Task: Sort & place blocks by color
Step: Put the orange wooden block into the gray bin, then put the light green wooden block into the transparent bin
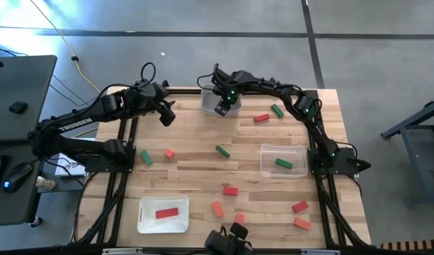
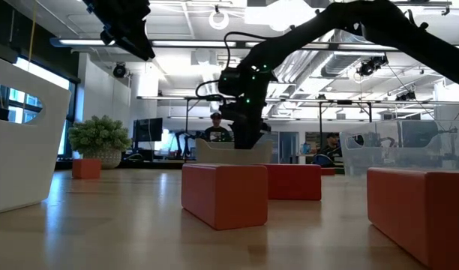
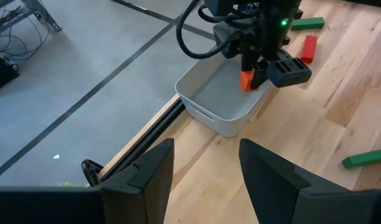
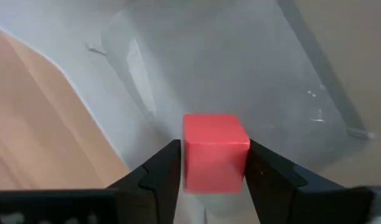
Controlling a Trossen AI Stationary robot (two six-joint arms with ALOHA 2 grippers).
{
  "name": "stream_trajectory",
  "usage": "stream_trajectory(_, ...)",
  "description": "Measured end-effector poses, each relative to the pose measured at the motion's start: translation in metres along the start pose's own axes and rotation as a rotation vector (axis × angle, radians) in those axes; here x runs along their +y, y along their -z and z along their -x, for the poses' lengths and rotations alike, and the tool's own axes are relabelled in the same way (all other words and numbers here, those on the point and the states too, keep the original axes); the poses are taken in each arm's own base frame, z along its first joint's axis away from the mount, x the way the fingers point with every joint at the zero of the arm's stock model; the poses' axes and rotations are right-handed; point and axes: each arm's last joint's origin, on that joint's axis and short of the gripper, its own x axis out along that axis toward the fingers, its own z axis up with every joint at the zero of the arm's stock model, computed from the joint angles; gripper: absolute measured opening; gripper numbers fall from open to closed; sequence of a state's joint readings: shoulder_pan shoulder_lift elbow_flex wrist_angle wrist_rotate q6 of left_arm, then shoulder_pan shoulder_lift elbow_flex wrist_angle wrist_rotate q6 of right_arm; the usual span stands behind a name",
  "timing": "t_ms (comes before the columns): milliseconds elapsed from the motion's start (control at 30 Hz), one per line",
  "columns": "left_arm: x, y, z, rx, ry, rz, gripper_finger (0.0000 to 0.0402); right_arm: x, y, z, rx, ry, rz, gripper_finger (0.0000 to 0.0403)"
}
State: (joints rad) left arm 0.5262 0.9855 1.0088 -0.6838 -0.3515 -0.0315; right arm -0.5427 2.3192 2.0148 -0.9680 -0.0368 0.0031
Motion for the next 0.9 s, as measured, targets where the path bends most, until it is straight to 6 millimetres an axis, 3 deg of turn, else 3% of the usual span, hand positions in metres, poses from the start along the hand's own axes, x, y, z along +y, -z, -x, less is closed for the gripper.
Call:
stream_trajectory(400, 0.000, 0.000, 0.000, 0.002, 0.009, -0.002, 0.0171, 0.008, -0.001, 0.007, -0.014, 0.008, -0.038, 0.0168)
stream_trajectory(700, -0.003, 0.000, 0.000, 0.005, 0.090, -0.019, 0.0171, 0.012, 0.002, 0.058, -0.078, -0.002, -0.141, 0.0170)
stream_trajectory(900, -0.003, 0.000, 0.001, 0.004, 0.098, -0.043, 0.0171, 0.029, 0.006, 0.095, -0.144, -0.001, -0.152, 0.0170)
